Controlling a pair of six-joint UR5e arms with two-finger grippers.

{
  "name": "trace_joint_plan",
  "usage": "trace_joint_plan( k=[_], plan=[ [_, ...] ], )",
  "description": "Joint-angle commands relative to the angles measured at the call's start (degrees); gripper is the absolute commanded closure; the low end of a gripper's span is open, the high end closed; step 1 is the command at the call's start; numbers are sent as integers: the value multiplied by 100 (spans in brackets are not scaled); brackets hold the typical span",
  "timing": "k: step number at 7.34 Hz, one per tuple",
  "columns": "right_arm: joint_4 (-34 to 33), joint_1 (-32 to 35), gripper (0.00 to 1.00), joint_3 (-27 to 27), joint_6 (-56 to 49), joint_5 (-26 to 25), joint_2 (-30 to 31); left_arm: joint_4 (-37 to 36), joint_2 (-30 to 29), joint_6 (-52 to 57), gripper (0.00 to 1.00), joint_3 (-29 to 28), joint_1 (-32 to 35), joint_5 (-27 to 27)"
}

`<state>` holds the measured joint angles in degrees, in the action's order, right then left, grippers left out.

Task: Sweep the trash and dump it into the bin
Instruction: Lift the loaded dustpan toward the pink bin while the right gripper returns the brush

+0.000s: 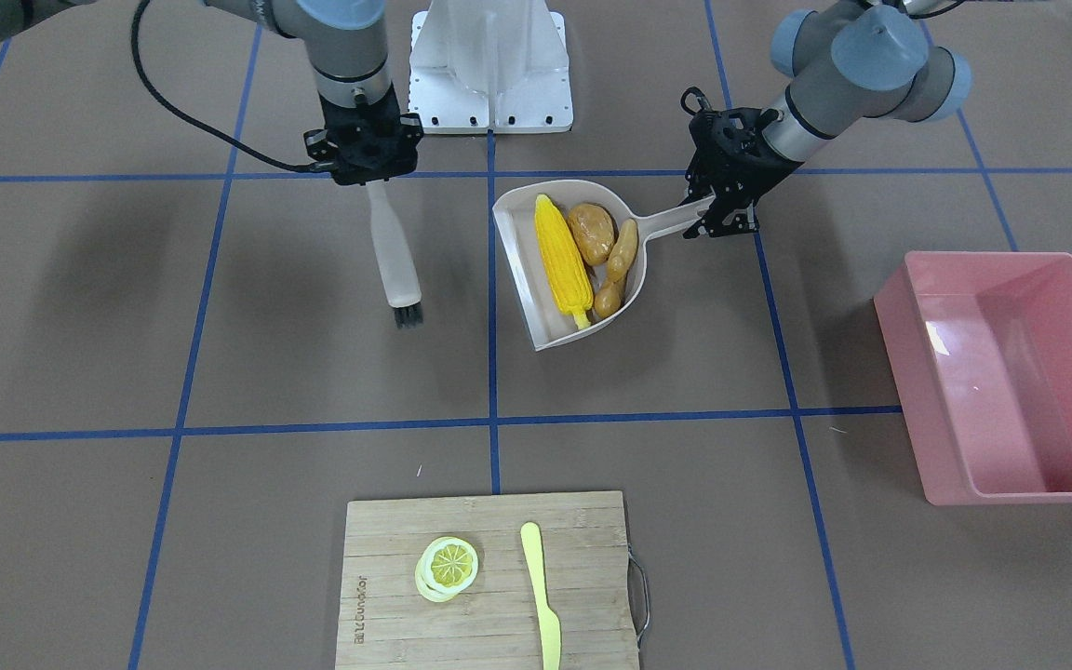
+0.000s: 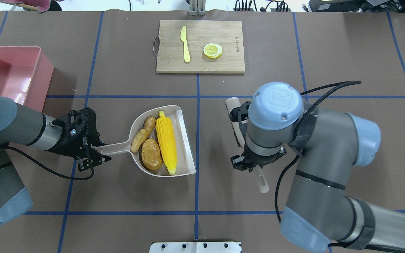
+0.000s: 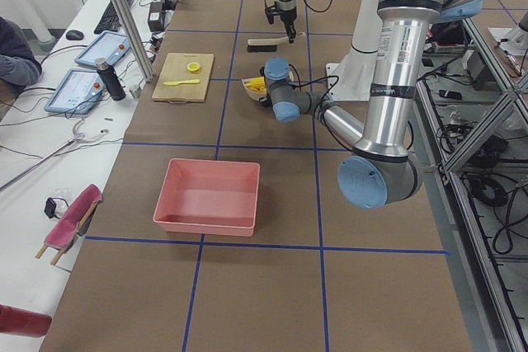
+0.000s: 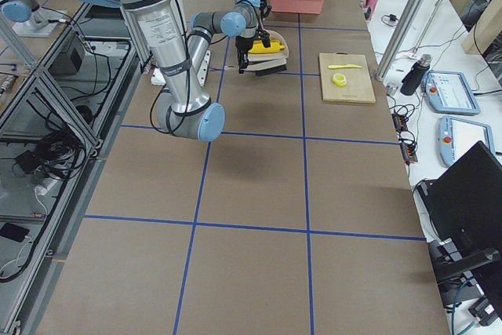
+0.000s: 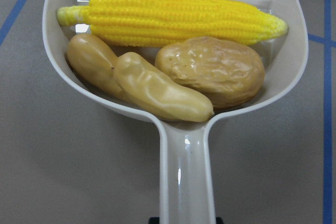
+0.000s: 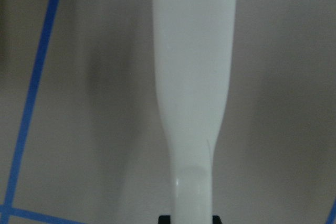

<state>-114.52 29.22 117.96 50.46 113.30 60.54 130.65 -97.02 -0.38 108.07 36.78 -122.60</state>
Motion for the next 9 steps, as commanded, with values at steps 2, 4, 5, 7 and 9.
trace_joint_plan(
  k=[2, 4, 5, 7, 9],
  plan=[
    [-18, 933, 100, 456, -563, 208, 1124, 540, 603, -103, 100, 300, 984, -18],
    [52, 1758, 100, 430, -1131, 778, 1834, 497, 1087, -156, 100, 478, 2108, -533],
    [339, 2250, 100, 308, -1509, 1216, 2230, 461, 1324, -391, 100, 460, 2566, -894],
    [762, 2903, 100, -105, -2249, 1903, 2916, 366, 1616, -341, 100, 417, 3340, -1535],
    [1936, 2958, 100, -194, -2488, 1950, 4153, -258, 1756, -262, 100, 373, 4054, -2196]
  ],
)
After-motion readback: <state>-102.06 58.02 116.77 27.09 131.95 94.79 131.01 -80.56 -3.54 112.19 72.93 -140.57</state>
